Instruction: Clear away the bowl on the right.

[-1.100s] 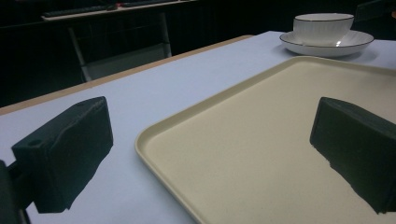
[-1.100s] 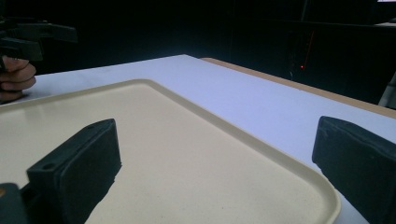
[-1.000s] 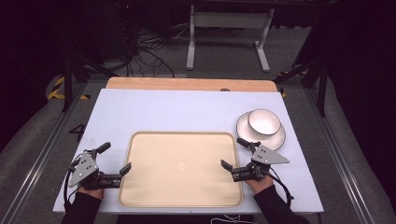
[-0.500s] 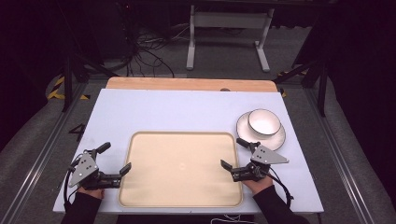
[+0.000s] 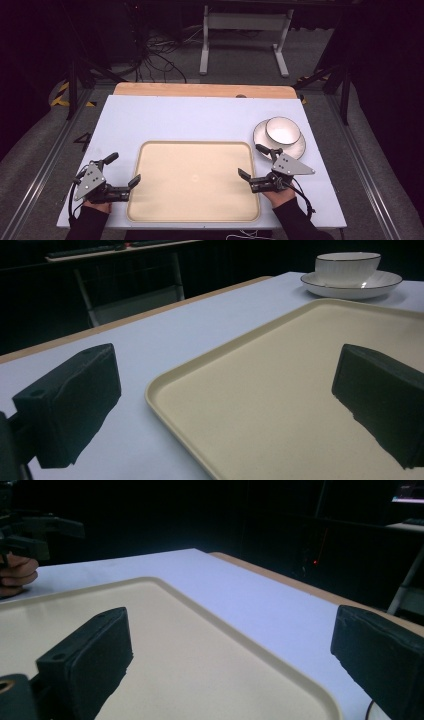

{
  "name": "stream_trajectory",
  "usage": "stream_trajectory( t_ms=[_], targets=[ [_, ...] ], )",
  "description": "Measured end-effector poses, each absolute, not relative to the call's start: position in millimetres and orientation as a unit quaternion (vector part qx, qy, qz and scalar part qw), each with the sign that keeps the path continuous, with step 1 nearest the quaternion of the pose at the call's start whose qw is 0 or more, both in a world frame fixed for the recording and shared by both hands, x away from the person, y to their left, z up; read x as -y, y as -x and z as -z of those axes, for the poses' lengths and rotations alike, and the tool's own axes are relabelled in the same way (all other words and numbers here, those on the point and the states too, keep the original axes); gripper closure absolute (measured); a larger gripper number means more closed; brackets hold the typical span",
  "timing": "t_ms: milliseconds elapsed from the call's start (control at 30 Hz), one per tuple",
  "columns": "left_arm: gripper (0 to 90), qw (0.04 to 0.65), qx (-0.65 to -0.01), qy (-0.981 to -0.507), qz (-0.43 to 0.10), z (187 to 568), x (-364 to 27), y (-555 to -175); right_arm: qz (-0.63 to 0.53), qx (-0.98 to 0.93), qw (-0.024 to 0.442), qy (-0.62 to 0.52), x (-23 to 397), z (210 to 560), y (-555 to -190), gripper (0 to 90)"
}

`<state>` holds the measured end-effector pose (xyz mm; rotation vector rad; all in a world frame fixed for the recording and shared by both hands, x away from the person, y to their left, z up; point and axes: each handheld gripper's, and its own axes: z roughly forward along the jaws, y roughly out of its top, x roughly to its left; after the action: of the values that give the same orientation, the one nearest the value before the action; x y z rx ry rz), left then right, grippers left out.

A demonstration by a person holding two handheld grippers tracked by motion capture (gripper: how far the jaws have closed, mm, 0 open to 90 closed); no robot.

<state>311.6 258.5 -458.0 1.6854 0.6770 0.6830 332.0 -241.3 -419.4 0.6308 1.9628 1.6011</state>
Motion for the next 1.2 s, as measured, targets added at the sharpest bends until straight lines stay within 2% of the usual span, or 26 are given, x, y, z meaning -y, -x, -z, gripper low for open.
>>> stream_trajectory(
  t_ms=[567, 1200],
  targets=[
    [0.2, 0.565, -0.287, -0.716, -0.292, 458, -259, -311, -0.601, -0.720, 0.266, -0.225, 237, 382, -327, 5.7],
    [0.2, 0.564, -0.288, -0.716, -0.292, 458, -259, -311, -0.602, -0.714, 0.286, -0.214, 233, 365, -330, 8.6]
  ],
)
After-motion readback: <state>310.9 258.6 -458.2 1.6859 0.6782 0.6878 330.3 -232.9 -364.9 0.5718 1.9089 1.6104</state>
